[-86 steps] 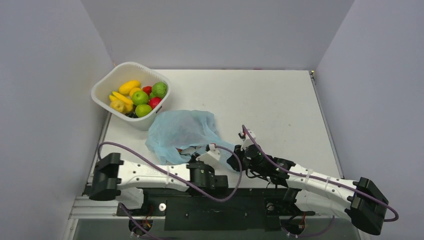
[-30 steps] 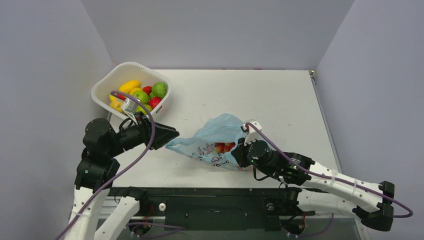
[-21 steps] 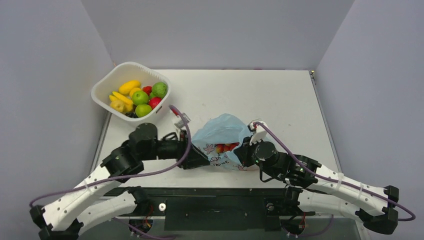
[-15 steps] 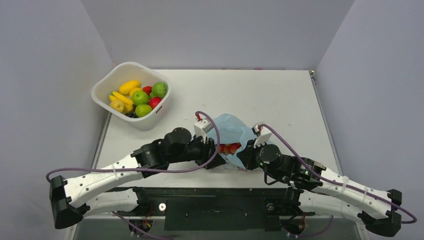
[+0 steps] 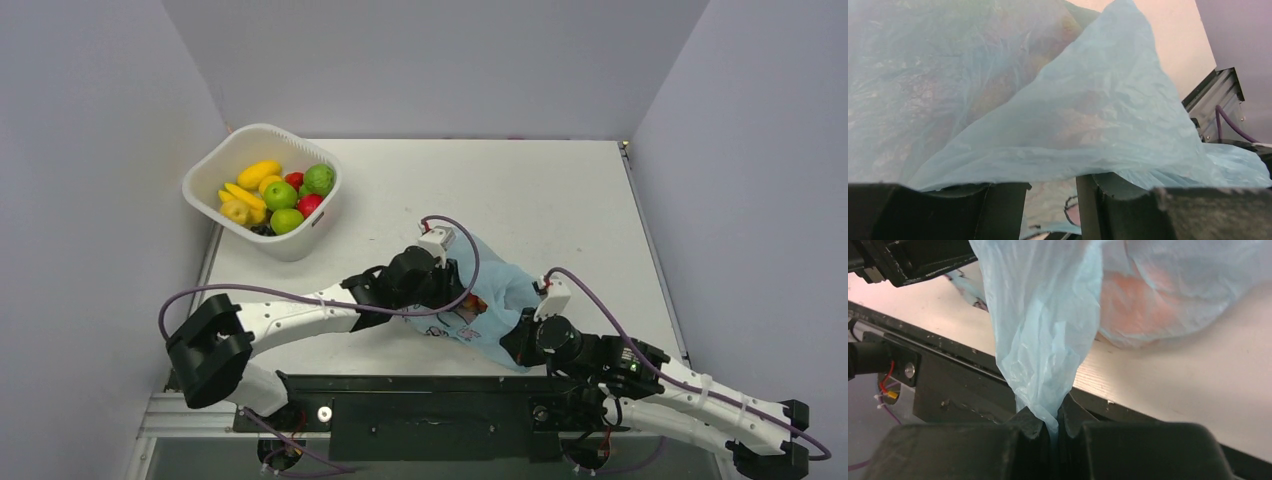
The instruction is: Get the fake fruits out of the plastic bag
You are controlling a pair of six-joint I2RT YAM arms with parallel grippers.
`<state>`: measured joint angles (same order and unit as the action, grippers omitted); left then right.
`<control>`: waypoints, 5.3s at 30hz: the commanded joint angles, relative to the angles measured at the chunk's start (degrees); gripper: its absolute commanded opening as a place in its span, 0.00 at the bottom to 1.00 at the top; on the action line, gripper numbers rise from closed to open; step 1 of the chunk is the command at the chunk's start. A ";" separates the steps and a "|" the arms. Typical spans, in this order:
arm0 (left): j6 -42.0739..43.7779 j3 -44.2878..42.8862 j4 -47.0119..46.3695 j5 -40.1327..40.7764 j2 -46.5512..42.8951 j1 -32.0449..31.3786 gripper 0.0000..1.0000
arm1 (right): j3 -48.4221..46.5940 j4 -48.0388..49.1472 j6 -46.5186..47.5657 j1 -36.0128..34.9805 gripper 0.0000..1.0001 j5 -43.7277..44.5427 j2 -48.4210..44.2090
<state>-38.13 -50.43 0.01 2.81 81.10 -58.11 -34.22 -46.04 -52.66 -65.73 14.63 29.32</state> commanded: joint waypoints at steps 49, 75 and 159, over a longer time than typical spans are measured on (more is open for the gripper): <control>2.68 5.75 -1.69 1.82 -3.62 7.88 0.00 | 5.50 19.65 10.53 15.86 0.00 4.27 14.01; -6.86 24.14 11.25 -4.18 -50.42 8.10 0.06 | -10.99 32.47 21.15 -6.54 0.00 -21.44 37.09; -2.79 11.10 23.78 2.23 -45.78 6.85 0.65 | -3.88 17.97 18.98 19.19 0.32 8.93 31.54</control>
<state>-45.41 -31.97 18.35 4.38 32.32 -53.36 -42.28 -19.31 -24.03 -49.50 26.89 70.06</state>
